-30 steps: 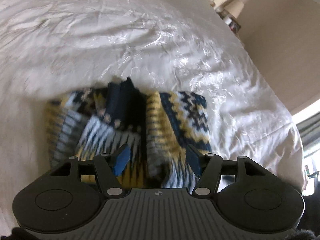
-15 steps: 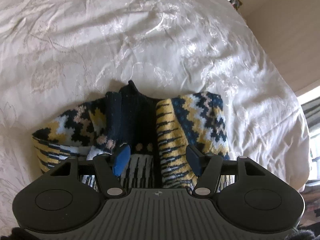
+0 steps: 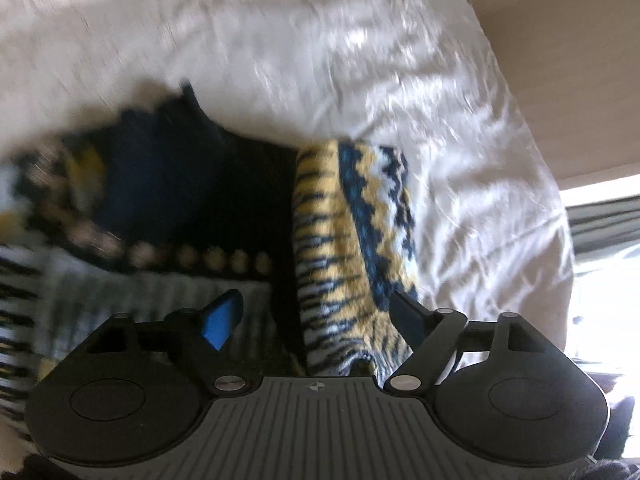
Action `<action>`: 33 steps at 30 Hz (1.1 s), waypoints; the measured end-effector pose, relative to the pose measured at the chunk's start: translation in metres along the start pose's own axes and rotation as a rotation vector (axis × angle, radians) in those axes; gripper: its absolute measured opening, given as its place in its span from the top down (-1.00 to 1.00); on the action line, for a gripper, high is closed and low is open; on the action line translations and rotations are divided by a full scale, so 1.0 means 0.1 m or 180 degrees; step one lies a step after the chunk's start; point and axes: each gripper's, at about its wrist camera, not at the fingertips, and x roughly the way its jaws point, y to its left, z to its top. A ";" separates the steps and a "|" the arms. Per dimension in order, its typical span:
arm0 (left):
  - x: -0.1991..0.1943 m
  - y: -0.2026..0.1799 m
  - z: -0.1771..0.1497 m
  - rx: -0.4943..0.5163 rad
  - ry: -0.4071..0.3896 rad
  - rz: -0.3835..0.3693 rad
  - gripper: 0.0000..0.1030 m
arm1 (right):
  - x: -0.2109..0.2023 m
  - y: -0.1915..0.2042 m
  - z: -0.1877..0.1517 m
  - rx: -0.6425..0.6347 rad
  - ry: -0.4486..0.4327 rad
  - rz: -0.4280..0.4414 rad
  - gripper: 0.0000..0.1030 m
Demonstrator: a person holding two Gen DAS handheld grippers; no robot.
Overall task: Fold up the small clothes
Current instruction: 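Grasp the other side with the left tool and fold it over while the right tool holds the sweater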
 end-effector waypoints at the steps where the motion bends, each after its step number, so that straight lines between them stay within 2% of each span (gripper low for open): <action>1: 0.04 -0.01 0.00 -0.0017 0.0013 0.0001 -0.62 | 0.01 -0.04 -0.01 0.0041 0.0008 0.0031 0.66; 5: 0.13 -0.08 0.00 -0.0030 -0.0075 -0.0020 -0.65 | 0.00 -0.09 -0.04 0.0069 0.0002 0.0163 0.66; 8: 0.20 -0.14 0.05 -0.0051 -0.0087 -0.0037 -0.80 | -0.01 -0.08 -0.05 0.0077 -0.0017 0.0235 0.66; 12: 0.32 -0.19 0.13 -0.0062 -0.0089 -0.0018 -0.75 | -0.03 -0.11 -0.07 0.0126 -0.0030 0.0293 0.66; 14: 0.32 -0.20 0.13 -0.0145 -0.0179 0.0118 0.07 | -0.04 -0.13 -0.07 0.0152 -0.0031 0.0312 0.66; 15: 0.31 -0.22 0.13 -0.0168 -0.0218 0.0296 0.22 | -0.05 -0.14 -0.07 0.0157 -0.0036 0.0314 0.66; 16: 0.30 -0.23 0.12 -0.0163 -0.0233 0.0364 0.36 | -0.07 -0.14 -0.08 0.0165 -0.0044 0.0309 0.66; 18: 0.26 -0.25 0.10 -0.0156 -0.0307 0.0362 0.68 | -0.11 -0.17 -0.08 0.0201 -0.0062 0.0312 0.66; 20: 0.19 -0.29 0.05 -0.0042 -0.0407 0.0216 0.73 | -0.12 -0.18 -0.08 0.0219 -0.0079 0.0314 0.66; 23: 0.04 -0.39 -0.01 0.0119 -0.0532 0.0207 0.74 | -0.20 -0.18 -0.06 0.0274 -0.0132 0.0295 0.68; 26: -0.22 -0.46 -0.07 0.0209 -0.0672 0.0099 0.74 | -0.34 -0.17 -0.01 0.0340 -0.0236 0.0338 0.68; 30: -0.63 -0.49 -0.13 0.0378 -0.0875 0.0041 0.74 | -0.54 -0.05 0.18 0.0350 -0.0423 0.0457 0.69; 33: -0.91 -0.37 -0.17 0.0389 -0.0972 0.0079 0.74 | -0.62 0.16 0.35 0.0293 -0.0535 0.0634 0.69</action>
